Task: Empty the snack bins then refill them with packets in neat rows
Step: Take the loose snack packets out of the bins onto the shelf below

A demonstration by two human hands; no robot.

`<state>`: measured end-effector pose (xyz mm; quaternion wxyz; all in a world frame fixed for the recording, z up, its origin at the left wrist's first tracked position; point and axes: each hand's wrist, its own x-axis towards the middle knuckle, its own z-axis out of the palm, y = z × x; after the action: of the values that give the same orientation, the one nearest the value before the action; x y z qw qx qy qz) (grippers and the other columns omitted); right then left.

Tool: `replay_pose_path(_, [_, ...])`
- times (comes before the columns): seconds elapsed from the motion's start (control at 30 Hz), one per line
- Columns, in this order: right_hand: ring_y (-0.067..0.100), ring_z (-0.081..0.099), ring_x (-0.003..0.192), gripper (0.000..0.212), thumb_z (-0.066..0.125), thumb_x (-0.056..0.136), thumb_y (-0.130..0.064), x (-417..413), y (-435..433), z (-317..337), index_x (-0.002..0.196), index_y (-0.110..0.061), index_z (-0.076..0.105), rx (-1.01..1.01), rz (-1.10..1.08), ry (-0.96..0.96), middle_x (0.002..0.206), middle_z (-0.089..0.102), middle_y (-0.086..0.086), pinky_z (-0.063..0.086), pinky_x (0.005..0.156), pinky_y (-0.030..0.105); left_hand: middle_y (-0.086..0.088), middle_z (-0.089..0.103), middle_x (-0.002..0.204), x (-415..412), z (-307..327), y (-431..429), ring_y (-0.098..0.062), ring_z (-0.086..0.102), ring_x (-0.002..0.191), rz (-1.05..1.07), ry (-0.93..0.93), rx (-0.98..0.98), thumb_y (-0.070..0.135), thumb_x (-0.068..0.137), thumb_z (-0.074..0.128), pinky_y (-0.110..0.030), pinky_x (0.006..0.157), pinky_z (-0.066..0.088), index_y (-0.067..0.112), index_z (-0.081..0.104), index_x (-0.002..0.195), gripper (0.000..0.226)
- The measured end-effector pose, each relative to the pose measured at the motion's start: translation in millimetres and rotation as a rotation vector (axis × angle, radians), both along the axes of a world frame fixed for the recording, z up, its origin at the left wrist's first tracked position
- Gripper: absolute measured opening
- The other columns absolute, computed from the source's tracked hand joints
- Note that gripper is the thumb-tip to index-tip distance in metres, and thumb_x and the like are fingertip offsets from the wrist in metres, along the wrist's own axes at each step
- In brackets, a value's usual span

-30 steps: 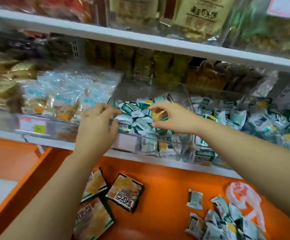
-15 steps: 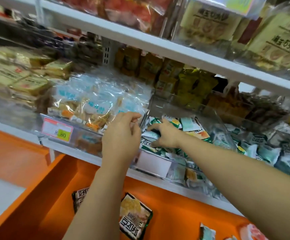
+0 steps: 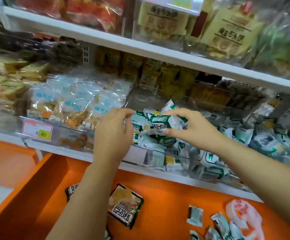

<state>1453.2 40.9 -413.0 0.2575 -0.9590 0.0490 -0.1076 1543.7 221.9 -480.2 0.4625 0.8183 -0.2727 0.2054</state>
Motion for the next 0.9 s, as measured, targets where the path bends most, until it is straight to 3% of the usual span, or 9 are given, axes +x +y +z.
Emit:
replay_pose_path(0.13, [0.002, 0.051, 0.121, 0.037, 0.071, 0.077, -0.042, -81, -12, -3, 0.11, -0.051, 0.056, 0.135, 0.026, 0.109, 0.131, 0.056, -0.017, 0.042, 0.099, 0.029, -0.007, 0.067, 0.104, -29, -10, -19, -0.032, 0.063, 0.093, -0.067, -0.092, 0.191, 0.018, 0.087, 0.048, -0.049, 0.09, 0.048, 0.014, 0.067, 0.11, 0.029])
replay_pose_path(0.23, [0.001, 0.047, 0.125, 0.052, 0.069, 0.077, -0.047, -137, -37, -30, 0.126, -0.038, 0.055, 0.166, -0.02, 0.347, 0.138, 0.05, -0.015, 0.04, 0.102, 0.027, -0.01, 0.067, 0.103, -55, -34, -34, -0.036, 0.062, 0.094, -0.057, -0.139, 0.331, 0.017, 0.083, 0.05, -0.06, 0.103, 0.032, 0.014, 0.068, 0.104, 0.027])
replay_pose_path(0.37, [-0.01, 0.053, 0.103, 0.056, 0.067, 0.087, -0.034, -191, -73, -99, 0.138, -0.022, 0.047, 0.08, -0.156, 0.664, 0.139, 0.044, -0.011, 0.037, 0.076, 0.006, -0.015, 0.059, 0.111, -85, -61, -47, -0.042, 0.055, 0.106, -0.063, -0.2, 0.373, 0.013, 0.085, 0.054, -0.065, 0.105, 0.026, 0.011, 0.066, 0.11, 0.028])
replay_pose_path(0.47, [0.014, 0.053, 0.104, 0.054, 0.067, 0.086, -0.027, -212, -95, -160, 0.136, -0.015, 0.049, -0.007, -0.25, 0.82, 0.137, 0.052, 0.006, 0.039, 0.074, 0.022, -0.017, 0.054, 0.12, -95, -68, -49, -0.044, 0.047, 0.121, -0.07, -0.181, 0.37, 0.007, 0.084, 0.061, -0.066, 0.106, 0.023, 0.01, 0.062, 0.12, 0.035])
replay_pose_path(0.53, [0.019, 0.052, 0.107, 0.057, 0.065, 0.088, -0.027, -223, -103, -188, 0.139, -0.014, 0.045, -0.039, -0.284, 0.932, 0.138, 0.051, 0.011, 0.038, 0.069, 0.023, -0.018, 0.052, 0.123, -97, -69, -48, -0.044, 0.044, 0.125, -0.08, -0.171, 0.397, 0.005, 0.083, 0.063, -0.066, 0.107, 0.02, 0.01, 0.059, 0.123, 0.041])
replay_pose_path(0.6, [0.022, 0.046, 0.126, 0.058, 0.06, 0.092, -0.028, -234, -106, -202, 0.144, -0.015, 0.038, -0.038, -0.295, 1.012, 0.146, 0.042, 0.01, 0.04, 0.082, 0.021, -0.018, 0.051, 0.125, -97, -68, -46, -0.044, 0.041, 0.129, -0.088, -0.167, 0.424, 0.005, 0.082, 0.064, -0.066, 0.107, 0.019, 0.011, 0.058, 0.125, 0.044])
replay_pose_path(0.63, [0.024, 0.041, 0.132, 0.059, 0.058, 0.093, -0.029, -238, -108, -207, 0.146, -0.017, 0.035, -0.019, -0.298, 1.031, 0.15, 0.036, 0.009, 0.039, 0.092, 0.022, -0.018, 0.051, 0.125, -97, -67, -46, -0.044, 0.04, 0.129, -0.088, -0.173, 0.436, 0.005, 0.082, 0.065, -0.066, 0.107, 0.021, 0.011, 0.058, 0.126, 0.044])
replay_pose_path(0.7, [0.025, 0.042, 0.132, 0.056, 0.057, 0.095, -0.03, -241, -109, -206, 0.146, -0.021, 0.034, 0.025, -0.304, 1.017, 0.153, 0.032, 0.006, 0.041, 0.093, 0.025, -0.019, 0.051, 0.125, -97, -67, -46, -0.044, 0.039, 0.13, -0.086, -0.19, 0.453, 0.006, 0.083, 0.066, -0.067, 0.106, 0.022, 0.011, 0.058, 0.126, 0.044])
replay_pose_path(0.9, [0.015, 0.054, 0.118, 0.045, 0.061, 0.092, -0.03, -203, -90, -137, 0.135, -0.022, 0.051, 0.008, -0.174, 0.697, 0.137, 0.053, 0.0, 0.041, 0.094, 0.021, -0.016, 0.053, 0.124, -98, -59, -45, -0.042, 0.044, 0.125, -0.1, -0.168, 0.503, 0.008, 0.08, 0.069, -0.068, 0.104, 0.025, 0.011, 0.059, 0.125, 0.046])
